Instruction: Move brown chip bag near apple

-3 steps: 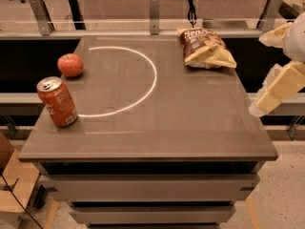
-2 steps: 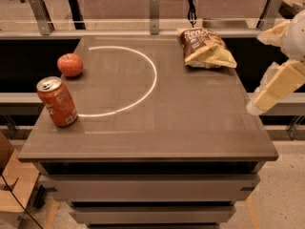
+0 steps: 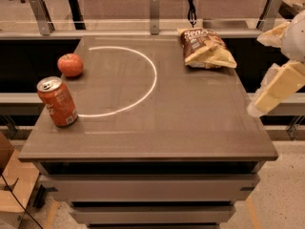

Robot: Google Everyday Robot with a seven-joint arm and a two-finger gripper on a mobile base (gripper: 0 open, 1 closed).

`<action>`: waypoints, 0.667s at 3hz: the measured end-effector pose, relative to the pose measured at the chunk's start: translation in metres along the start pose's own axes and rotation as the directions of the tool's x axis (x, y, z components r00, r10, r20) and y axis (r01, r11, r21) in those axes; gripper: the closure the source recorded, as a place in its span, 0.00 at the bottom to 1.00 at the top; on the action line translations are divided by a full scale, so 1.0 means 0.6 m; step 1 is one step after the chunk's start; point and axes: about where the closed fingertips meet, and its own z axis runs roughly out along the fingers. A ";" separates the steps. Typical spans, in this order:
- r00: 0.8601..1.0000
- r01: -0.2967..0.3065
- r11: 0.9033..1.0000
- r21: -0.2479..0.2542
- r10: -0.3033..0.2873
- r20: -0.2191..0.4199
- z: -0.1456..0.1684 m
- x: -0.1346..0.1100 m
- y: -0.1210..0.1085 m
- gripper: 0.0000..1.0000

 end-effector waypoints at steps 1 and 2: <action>0.984 -0.085 0.996 0.021 0.080 0.156 0.040 -0.019 -0.035 0.00; 0.964 -0.124 0.991 0.058 0.106 0.244 0.038 -0.050 -0.061 0.00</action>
Offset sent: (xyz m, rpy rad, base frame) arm 0.0221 0.0084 -0.0070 0.1208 -0.0352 -0.0270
